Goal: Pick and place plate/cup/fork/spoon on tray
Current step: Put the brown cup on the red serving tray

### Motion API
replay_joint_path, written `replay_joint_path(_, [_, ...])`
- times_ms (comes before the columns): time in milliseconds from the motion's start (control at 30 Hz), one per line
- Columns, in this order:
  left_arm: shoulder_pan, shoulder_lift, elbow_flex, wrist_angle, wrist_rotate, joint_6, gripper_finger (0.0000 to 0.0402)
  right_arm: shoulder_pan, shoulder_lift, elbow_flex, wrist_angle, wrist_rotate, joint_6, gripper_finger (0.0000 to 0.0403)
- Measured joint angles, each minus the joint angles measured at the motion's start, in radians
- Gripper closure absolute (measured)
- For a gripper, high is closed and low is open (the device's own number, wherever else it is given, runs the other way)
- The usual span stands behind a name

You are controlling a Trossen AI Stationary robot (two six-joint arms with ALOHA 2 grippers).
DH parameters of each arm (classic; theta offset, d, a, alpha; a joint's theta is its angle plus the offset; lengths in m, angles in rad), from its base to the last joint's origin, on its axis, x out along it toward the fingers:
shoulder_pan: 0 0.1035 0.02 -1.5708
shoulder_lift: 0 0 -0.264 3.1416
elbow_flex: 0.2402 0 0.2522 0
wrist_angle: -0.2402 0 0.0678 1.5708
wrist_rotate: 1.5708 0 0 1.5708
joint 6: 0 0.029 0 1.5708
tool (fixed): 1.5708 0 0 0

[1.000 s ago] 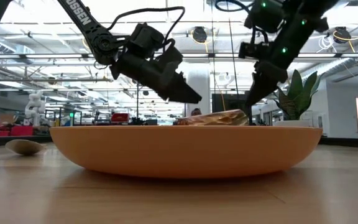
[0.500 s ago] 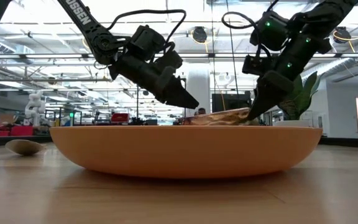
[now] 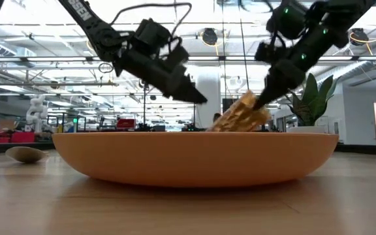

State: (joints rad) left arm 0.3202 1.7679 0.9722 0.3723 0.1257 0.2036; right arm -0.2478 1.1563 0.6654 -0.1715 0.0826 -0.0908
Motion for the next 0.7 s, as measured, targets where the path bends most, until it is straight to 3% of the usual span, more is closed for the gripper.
replay_joint_path(300, [-0.010,-0.199,0.000,-0.038,-0.008,-0.033,0.0183,0.000,-0.146,0.033,-0.008,0.057,-0.039,0.0401])
replay_joint_path(533, [-0.038,-0.185,0.000,-0.019,-0.011,-0.029,0.0183,0.006,-0.161,0.042,-0.013,0.104,-0.039,0.0402])
replay_joint_path(700, [-0.042,-0.149,-0.001,0.000,-0.057,-0.030,0.0183,0.021,-0.135,0.211,-0.205,0.178,-0.040,0.0402])
